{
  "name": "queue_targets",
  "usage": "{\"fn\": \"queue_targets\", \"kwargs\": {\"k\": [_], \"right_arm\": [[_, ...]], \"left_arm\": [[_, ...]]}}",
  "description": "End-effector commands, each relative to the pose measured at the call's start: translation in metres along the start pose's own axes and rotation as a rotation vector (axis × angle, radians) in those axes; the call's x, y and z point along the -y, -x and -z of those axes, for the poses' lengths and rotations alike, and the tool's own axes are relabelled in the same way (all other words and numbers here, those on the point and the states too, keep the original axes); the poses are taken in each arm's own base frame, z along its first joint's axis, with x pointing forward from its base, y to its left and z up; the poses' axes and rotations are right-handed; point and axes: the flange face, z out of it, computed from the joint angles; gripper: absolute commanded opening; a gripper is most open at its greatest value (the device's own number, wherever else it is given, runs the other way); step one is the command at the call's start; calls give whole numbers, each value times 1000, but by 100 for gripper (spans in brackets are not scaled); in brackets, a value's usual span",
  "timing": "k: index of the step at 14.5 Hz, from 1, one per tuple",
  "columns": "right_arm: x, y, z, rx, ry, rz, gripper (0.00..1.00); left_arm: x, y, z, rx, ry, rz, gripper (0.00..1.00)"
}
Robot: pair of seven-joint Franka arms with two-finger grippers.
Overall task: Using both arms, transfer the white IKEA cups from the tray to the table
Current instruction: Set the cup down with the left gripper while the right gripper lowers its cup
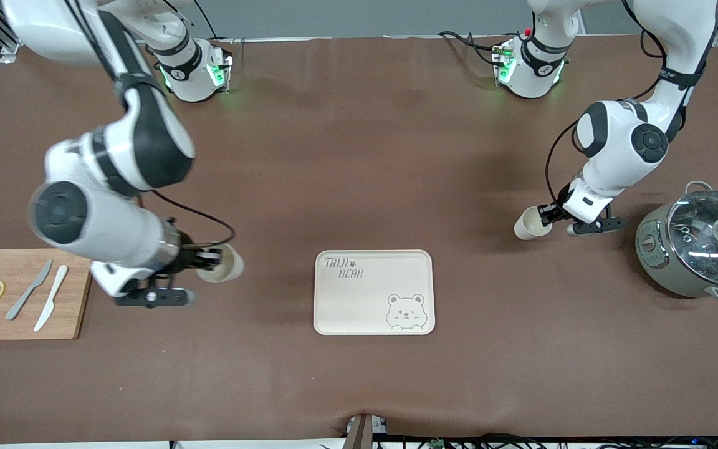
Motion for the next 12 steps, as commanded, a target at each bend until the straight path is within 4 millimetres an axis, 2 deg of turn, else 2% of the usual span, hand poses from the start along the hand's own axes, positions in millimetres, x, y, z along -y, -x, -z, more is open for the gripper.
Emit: {"fn": "queue_targets", "kwargs": {"k": [1,3,6,8,10,11,12], "right_arm": [[-73,7,16,30,-20,78,0],[-125,6,19,28,-15,130,0],[-184,2,6,7,-5,190,0],[-208,0,-16,-18,18,220,0],[-219,-2,-44,-42,22,220,0],[-223,-2,-58,-57,25,227,0],[-223,-2,-70,-72,30,228,0]], "left_arm": [[4,-1,-5,-24,17,-6,0],[4,-1,-8,-32,19,-6,0],[6,-2,-15,-42,21,-6,0],[6,-3,-19,-53,24,-6,0],[6,-3,-22,-50,26,-7,0],[6,-3,-22,-51,25,-14,12],[5,-2,-22,-50,24,-18,98]]}}
